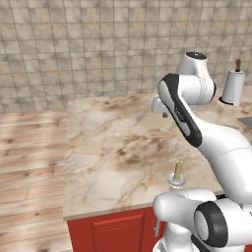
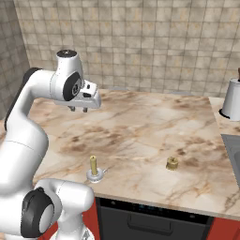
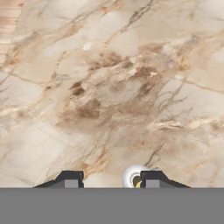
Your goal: Pick the candle and candle from the dining table and place them in the open cabinet. Close the cabinet after placing the objects.
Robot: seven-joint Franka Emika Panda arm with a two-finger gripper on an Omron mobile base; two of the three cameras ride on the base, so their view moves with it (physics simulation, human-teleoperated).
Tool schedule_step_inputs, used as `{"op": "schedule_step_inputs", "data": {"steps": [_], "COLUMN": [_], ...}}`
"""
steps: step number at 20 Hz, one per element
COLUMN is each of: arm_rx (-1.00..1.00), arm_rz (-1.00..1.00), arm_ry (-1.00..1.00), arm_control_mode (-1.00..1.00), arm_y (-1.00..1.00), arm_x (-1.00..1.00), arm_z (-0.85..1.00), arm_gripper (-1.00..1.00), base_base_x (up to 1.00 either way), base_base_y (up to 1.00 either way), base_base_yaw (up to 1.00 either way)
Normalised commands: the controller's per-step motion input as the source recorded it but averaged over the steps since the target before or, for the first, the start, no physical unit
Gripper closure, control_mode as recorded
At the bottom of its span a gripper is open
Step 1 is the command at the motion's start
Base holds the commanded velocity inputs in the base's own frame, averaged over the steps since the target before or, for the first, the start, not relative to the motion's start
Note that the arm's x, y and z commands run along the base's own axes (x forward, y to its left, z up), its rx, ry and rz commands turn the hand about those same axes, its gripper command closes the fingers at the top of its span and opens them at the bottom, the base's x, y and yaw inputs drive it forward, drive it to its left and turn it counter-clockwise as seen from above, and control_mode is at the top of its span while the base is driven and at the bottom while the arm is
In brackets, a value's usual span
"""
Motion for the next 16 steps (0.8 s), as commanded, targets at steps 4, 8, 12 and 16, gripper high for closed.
{"op": "schedule_step_inputs", "data": {"steps": [4,8,12,16], "arm_rx": [0.00,0.00,0.02,0.06], "arm_rz": [0.00,0.01,0.10,0.13], "arm_ry": [-0.05,-0.11,-0.07,-0.02], "arm_control_mode": [-1.00,-1.00,-1.00,-1.00], "arm_y": [0.00,-0.01,-0.07,-0.12], "arm_x": [-0.07,-0.12,-0.14,-0.13], "arm_z": [0.00,0.00,0.00,0.00], "arm_gripper": [-1.00,-1.00,-1.00,-1.00], "base_base_x": [0.00,0.00,0.00,0.00], "base_base_y": [0.00,0.00,0.00,0.00], "base_base_yaw": [0.00,0.00,0.00,0.00]}}
